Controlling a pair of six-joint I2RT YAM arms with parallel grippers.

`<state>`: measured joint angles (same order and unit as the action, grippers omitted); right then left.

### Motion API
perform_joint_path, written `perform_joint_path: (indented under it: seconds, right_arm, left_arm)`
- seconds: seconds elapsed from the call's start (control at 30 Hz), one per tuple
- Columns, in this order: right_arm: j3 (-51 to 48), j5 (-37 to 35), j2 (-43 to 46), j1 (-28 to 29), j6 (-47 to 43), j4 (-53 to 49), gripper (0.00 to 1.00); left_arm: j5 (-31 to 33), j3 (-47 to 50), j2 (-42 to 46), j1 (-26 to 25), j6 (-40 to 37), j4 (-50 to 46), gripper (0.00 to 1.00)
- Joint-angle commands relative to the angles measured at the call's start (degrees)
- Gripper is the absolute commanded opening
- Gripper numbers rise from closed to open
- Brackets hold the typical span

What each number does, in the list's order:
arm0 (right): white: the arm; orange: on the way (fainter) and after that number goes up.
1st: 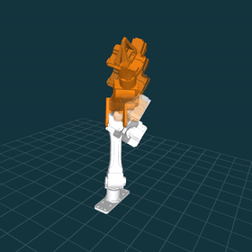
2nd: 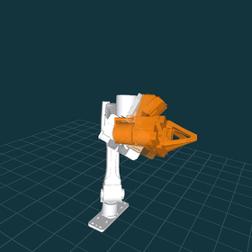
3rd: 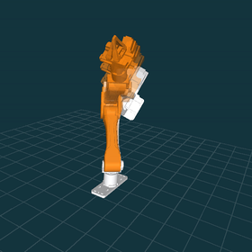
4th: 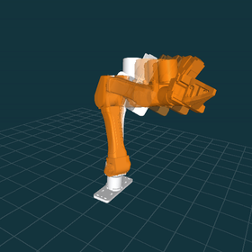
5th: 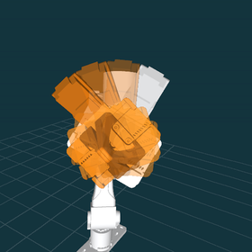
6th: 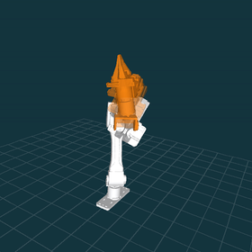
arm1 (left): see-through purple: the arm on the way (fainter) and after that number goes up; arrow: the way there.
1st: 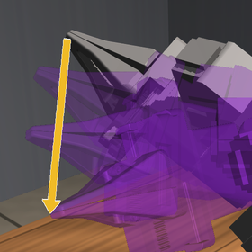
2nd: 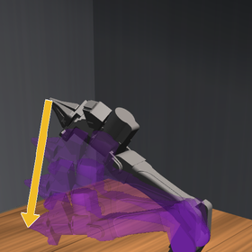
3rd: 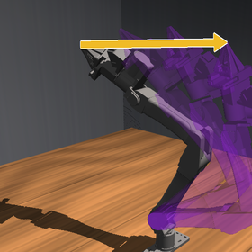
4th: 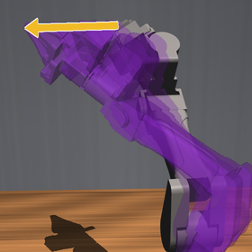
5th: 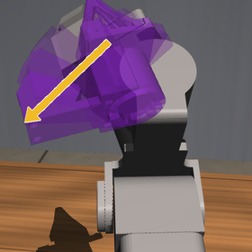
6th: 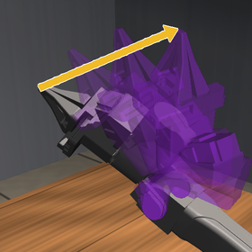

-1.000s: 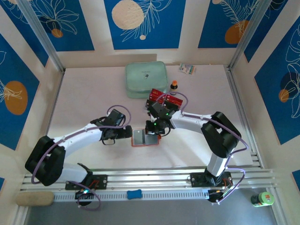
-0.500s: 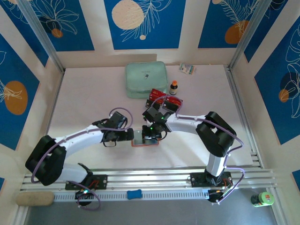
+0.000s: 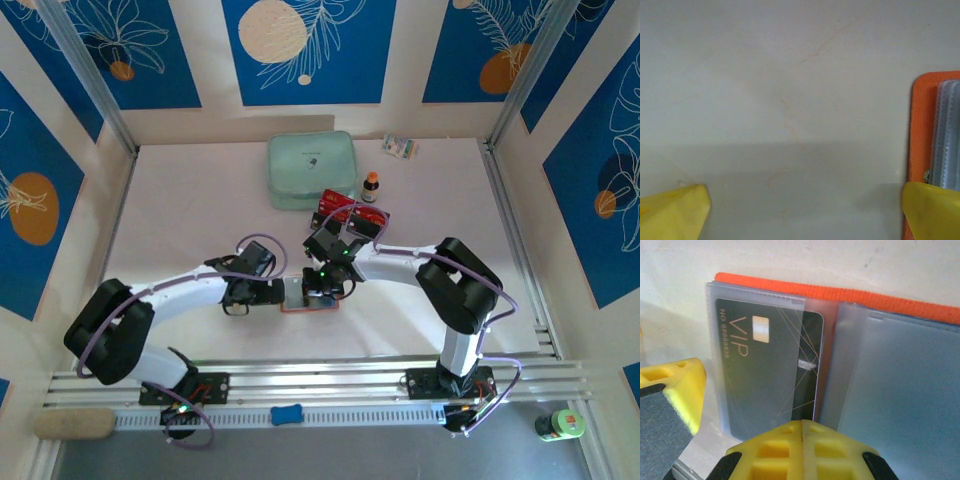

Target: Put the credit cards into the card holder

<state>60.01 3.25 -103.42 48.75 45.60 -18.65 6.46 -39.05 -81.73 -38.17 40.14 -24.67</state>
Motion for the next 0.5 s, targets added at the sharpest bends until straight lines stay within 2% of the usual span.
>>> perform_joint_path:
  seconds: [0.0,0.23,0.47]
  right_arm:
    - [1.63,1.58,-1.75,0.79,0.83,-0.24,0.00]
    - [3.75,2.27,-3.61,1.87,0.97,-0.68,0.00]
    - [3.81,2.92,-1.61,1.31,1.30,-0.51,0.00]
  left_arm:
    - [-0.76,1.57,-2.08,-0.69,0.09,0.52,1.00]
    - [-0.58,2.38,-2.30,-0.94,0.28,1.07,1.00]
    - [-0.24,2.40,-1.39,-0.94,0.41,0.86,1.00]
